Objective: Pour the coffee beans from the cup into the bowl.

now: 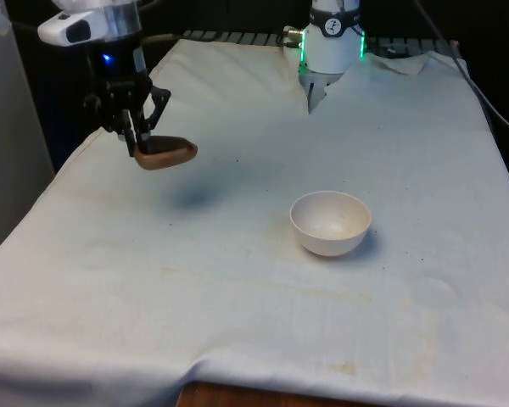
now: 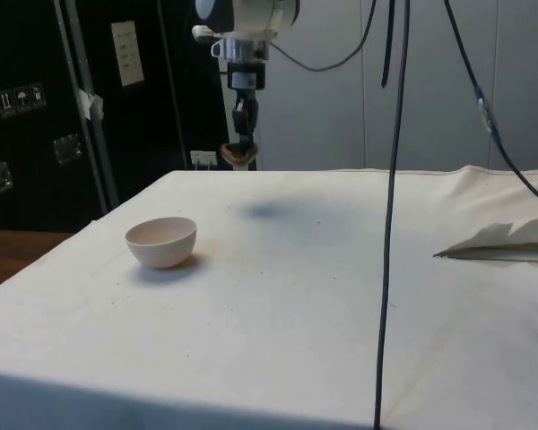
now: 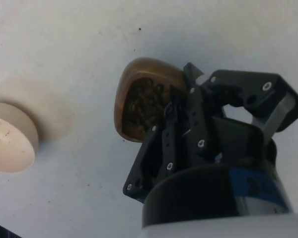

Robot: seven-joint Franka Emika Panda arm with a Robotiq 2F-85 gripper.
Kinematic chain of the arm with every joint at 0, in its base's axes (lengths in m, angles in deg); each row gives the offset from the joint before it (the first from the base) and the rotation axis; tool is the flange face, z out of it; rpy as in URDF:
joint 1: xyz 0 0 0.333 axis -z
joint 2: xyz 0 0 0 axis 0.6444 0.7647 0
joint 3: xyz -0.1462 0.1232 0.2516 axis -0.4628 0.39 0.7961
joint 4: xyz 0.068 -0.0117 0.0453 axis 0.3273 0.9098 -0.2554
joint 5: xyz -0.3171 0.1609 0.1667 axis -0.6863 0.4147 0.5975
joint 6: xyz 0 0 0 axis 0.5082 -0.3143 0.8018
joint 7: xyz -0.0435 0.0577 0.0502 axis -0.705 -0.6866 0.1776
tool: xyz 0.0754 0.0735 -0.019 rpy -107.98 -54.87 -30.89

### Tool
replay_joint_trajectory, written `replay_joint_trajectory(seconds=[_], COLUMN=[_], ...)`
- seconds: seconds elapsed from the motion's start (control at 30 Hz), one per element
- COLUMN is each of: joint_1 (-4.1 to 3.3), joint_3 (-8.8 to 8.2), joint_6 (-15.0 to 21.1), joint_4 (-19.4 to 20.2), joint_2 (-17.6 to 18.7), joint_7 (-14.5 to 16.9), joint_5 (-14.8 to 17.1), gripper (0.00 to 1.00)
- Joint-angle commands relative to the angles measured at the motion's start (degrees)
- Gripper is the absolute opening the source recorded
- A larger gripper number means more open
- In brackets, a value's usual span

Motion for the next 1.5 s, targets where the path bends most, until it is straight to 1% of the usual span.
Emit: replay_joint_trajectory(seconds=[0.0,0.13,0.17,0.2,0.27,0.4,0.43,0.47,0.5,0.53,0.7,0.73,0.77,0.8,1.0,1.03,1.07,1.3,1.33,1.37,1.47], joint_1=[-0.80,-1.15,-0.40,-1.26,-1.49,-1.83,-2.01,-1.20,-2.06,-2.18,-2.52,-1.83,-2.58,-2.69,-3.15,-2.46,-3.21,-3.67,-3.09,-3.72,-3.84], joint_3=[-0.57,-0.57,0.06,-0.57,-0.57,-0.52,-0.52,0.06,-0.52,-0.52,-0.46,0.11,-0.40,-0.40,-0.34,0.17,-0.34,0.11,0.63,0.17,0.69], joint_6=[0.8,1.0,0.2,1.0,1.2,1.3,1.4,0.6,1.4,1.4,1.5,0.7,1.5,1.5,1.5,1.0,1.5,1.1,0.9,1.1,1.0], joint_4=[0.5,0.5,0.0,0.5,0.6,0.5,0.5,0.0,0.5,0.5,0.4,-0.1,0.3,0.3,-0.1,-0.4,-0.1,0.0,-0.5,0.0,0.1], joint_2=[-0.4,-1.0,-0.7,-1.1,-1.5,-1.9,-2.2,-1.8,-2.3,-2.4,-2.9,-2.7,-3.1,-3.2,-3.6,-3.4,-3.7,-4.4,-4.1,-4.5,-4.7], joint_7=[-0.8,-2.1,-1.5,-2.3,-3.3,-4.5,-5.2,-4.5,-5.5,-5.9,-7.6,-6.9,-8.3,-8.6,-11.1,-10.5,-11.4,-14.2,-13.7,-14.6,-16.2], joint_5=[-0.8,-2.2,-1.7,-2.5,-3.6,-4.9,-5.7,-5.0,-6.0,-6.4,-8.3,-7.6,-8.9,-9.3,-11.6,-11.1,-11.9,-13.6,-13.2,-13.8,-14.5], gripper=[0.00,0.00,0.00,0.00,0.00,0.00,0.00,0.00,0.00,0.00,0.00,0.00,0.00,0.00,0.00,0.00,0.00,0.00,0.00,0.00,0.00])
